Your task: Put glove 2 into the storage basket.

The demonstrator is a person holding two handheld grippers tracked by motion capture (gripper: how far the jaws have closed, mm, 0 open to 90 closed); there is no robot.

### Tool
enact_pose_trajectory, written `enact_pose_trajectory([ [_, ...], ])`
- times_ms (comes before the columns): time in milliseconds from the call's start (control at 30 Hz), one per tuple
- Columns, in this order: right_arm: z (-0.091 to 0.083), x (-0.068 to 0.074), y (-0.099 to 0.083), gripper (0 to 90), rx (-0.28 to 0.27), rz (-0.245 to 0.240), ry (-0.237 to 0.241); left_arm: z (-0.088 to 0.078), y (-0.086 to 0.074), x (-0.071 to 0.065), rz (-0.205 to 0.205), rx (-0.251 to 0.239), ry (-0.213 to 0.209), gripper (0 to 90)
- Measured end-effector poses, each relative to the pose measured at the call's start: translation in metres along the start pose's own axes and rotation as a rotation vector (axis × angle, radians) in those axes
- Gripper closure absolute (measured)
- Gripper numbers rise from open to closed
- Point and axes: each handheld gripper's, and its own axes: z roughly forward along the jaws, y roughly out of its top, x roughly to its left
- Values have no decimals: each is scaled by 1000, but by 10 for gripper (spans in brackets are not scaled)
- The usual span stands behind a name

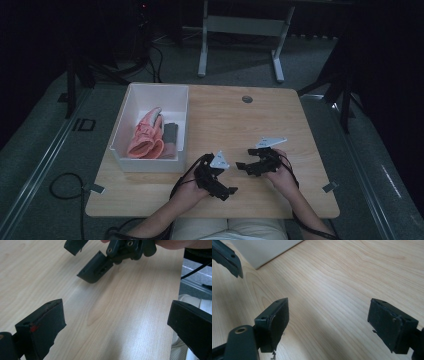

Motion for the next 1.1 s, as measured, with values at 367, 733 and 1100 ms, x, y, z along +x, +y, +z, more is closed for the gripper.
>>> enact_pose_trajectory([
  [367, -5, -4, -21, 162, 9, 7, -26, 15, -16, -3, 13, -7, -12, 10],
  [733, -13, -11, -40, 154, -17, 36, -57, 20, -27, -4, 10, 4, 20, 10],
  [1100, -16, -18, -50, 154, -32, 43, -86, 27, -36, -4, 16, 16, 25, 10],
])
